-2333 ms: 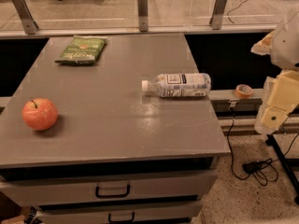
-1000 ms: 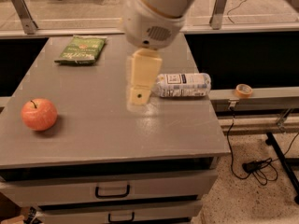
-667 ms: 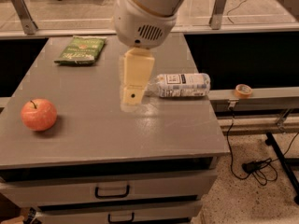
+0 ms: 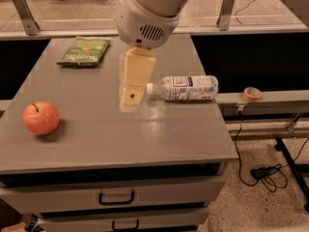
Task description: Move apple near blue plastic bottle
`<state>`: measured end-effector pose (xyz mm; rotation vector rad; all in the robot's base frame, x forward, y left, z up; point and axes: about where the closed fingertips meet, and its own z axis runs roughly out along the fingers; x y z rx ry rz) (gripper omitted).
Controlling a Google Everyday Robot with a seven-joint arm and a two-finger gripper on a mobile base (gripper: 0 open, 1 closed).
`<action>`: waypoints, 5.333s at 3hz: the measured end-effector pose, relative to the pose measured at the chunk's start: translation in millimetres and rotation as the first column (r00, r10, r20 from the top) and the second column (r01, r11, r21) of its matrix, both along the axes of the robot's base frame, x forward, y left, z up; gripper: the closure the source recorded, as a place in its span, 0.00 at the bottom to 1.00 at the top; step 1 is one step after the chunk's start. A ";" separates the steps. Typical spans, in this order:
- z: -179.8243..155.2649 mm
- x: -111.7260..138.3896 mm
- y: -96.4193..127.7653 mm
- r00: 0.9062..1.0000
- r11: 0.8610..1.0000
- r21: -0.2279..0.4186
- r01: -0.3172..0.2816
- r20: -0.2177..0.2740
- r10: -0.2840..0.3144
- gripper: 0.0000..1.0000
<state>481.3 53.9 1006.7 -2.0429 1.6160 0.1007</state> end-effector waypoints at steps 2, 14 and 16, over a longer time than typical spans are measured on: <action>-58.1 49.5 88.9 0.977 0.966 0.249 -0.069 -0.179 0.116 0.00; -79.8 89.0 89.4 0.950 0.896 0.443 0.020 -0.287 0.120 1.00; -104.5 136.7 23.1 0.952 0.907 0.414 0.076 -0.300 0.057 1.00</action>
Offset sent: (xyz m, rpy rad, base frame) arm 0.0870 0.1421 -0.0998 0.4278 0.3753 0.1426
